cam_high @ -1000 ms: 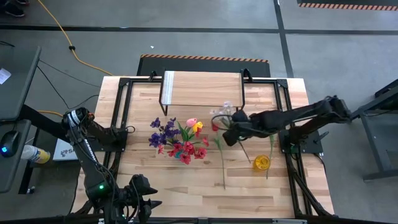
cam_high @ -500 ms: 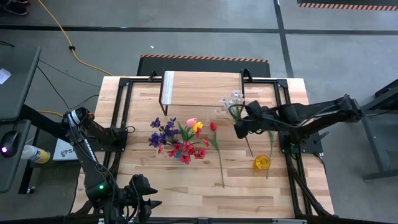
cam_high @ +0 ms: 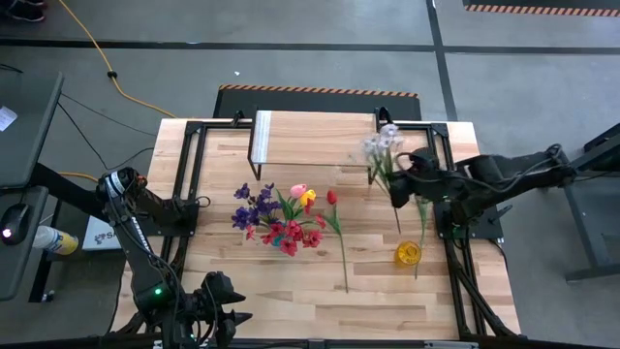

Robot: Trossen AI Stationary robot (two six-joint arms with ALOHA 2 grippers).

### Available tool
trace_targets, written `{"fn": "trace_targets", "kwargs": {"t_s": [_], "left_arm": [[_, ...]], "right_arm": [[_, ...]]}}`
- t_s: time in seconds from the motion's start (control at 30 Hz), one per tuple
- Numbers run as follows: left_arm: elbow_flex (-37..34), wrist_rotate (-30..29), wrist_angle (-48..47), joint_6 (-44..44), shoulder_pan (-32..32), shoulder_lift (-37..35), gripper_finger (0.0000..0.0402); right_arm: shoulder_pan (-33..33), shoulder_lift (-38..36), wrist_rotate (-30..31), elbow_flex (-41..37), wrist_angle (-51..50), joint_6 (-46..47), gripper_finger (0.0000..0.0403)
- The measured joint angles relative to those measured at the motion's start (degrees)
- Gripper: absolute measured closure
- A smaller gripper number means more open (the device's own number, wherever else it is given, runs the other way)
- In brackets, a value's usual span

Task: Pick and place flowers into a vace then onto a shelf
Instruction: Put the white flowers into the yellow vase

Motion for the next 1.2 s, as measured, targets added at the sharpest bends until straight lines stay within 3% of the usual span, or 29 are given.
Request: {"fn": "trace_targets", "kwargs": {"t_s": [0.23, 0.5, 0.77, 1.2], "left_arm": [[0.00, 0.00, 0.02, 0.00, 0.01, 0.00, 0.0114], [0.00, 0.00, 0.02, 0.00, 0.02, 0.00, 0.0114], [0.00, 0.00, 0.02, -0.18, 0.00, 0.00, 0.0114], [0.00, -0.03, 0.02, -0.22, 0.01, 0.00, 0.0114]], "right_arm": [[3.80, -6.69, 2.52, -0.01, 0.02, -4.63, 0.0402], [13.47, -11.40, 6.66, 0.00, 3.57, -10.95, 0.0402], [24.51, -13.37, 15.77, 0.00, 7.09, -16.43, 0.0401], [36.83, -15.92, 28.39, -0.05, 3.12, -23.79, 0.0402]]}}
